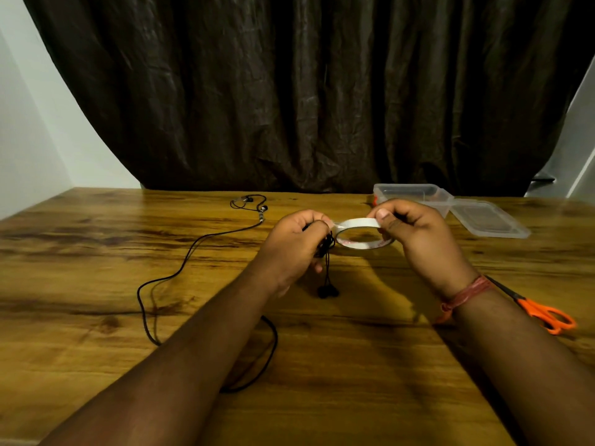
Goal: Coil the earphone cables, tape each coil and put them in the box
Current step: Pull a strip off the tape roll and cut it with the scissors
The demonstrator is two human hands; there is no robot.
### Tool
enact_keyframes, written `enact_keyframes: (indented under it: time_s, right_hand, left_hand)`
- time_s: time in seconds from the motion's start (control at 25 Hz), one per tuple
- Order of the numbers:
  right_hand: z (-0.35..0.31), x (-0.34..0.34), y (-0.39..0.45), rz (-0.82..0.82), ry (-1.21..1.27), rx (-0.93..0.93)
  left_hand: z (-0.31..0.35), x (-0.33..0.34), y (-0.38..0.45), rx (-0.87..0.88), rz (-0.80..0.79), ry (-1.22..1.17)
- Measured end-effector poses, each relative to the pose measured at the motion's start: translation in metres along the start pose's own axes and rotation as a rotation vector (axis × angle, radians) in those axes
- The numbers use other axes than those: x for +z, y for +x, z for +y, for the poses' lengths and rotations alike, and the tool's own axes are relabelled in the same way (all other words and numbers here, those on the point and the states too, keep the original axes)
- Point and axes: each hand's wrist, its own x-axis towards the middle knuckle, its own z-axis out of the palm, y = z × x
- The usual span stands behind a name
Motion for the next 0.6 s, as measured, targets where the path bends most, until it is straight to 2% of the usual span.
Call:
enact_keyframes:
  time_s: [0.32,0.6]
  right_hand:
    - [0.0044,-0.002,0.0036,0.049,0.216,0.105]
    - [0.0065,-0.0006,0.0032,0.052,0.17,0.113]
  left_hand:
    - [-0.0018,-0.0016,0.0021,-0.052,-0.047,-0.165]
    - [-0.0025,-0.0027,0.004,-0.129,-0.071,-0.209]
